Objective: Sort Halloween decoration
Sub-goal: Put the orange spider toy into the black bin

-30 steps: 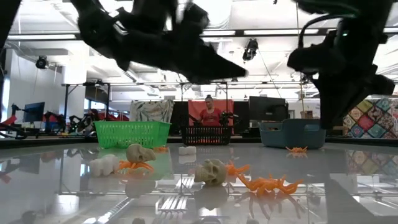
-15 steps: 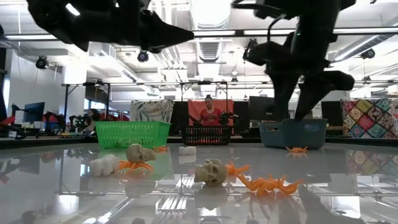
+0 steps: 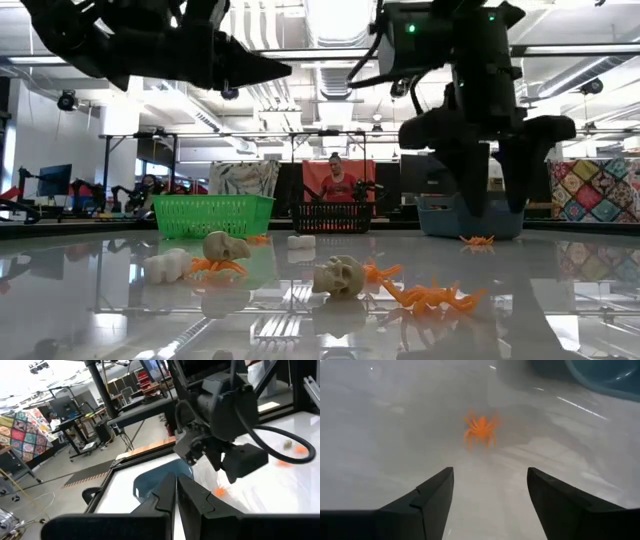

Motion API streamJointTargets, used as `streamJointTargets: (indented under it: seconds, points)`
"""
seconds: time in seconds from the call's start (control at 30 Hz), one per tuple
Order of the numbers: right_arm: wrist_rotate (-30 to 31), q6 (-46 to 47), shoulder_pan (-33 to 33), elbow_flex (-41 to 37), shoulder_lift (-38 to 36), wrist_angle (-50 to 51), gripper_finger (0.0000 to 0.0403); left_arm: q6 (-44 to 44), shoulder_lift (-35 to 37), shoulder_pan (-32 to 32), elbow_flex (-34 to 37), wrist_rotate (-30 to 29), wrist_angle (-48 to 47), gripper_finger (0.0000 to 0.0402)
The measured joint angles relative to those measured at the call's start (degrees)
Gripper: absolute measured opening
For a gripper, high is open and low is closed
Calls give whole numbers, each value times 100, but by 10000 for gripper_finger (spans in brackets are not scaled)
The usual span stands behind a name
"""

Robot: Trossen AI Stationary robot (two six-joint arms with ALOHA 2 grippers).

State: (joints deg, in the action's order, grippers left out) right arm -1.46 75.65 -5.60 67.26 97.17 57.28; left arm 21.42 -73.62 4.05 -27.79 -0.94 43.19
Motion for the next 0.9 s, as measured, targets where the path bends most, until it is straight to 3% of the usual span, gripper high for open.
streamJointTargets:
  seconds: [0.7, 0.9]
  points:
    - [1, -146, 340, -555, 56, -1056, 231, 204, -16, 76, 37, 6, 14, 0]
    - [147, -227, 344, -566, 56, -1257, 194, 198, -18, 101, 33, 6, 12, 0]
